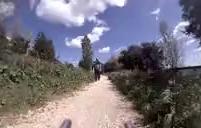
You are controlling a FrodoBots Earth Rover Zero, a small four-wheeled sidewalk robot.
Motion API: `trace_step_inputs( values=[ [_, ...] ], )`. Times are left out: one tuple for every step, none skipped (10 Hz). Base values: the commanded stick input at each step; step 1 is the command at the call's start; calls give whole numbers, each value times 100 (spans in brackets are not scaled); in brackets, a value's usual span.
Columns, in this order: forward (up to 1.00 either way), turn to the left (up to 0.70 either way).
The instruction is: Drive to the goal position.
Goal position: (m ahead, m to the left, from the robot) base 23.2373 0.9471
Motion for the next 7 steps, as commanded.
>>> trace_step_inputs(
  values=[
    [70,0],
    [70,-11],
    [70,-25],
    [70,0],
    [70,0],
    [66,-24],
    [64,-37]
  ],
)
